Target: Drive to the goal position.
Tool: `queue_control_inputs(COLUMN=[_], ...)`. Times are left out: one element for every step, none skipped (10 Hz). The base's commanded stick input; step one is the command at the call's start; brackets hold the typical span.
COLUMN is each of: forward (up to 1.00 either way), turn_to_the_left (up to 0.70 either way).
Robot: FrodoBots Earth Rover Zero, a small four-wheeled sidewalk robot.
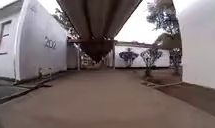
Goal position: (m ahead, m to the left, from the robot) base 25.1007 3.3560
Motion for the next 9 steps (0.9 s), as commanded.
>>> queue_control_inputs(forward=[0.7, 0.7, 0.7, 0.7, 0.7, 0.7, 0.7, 0.7, 0.7], turn_to_the_left=[0.0, 0.0, 0.0, 0.0, 0.0, 0.0, 0.0, 0.0, 0.0])
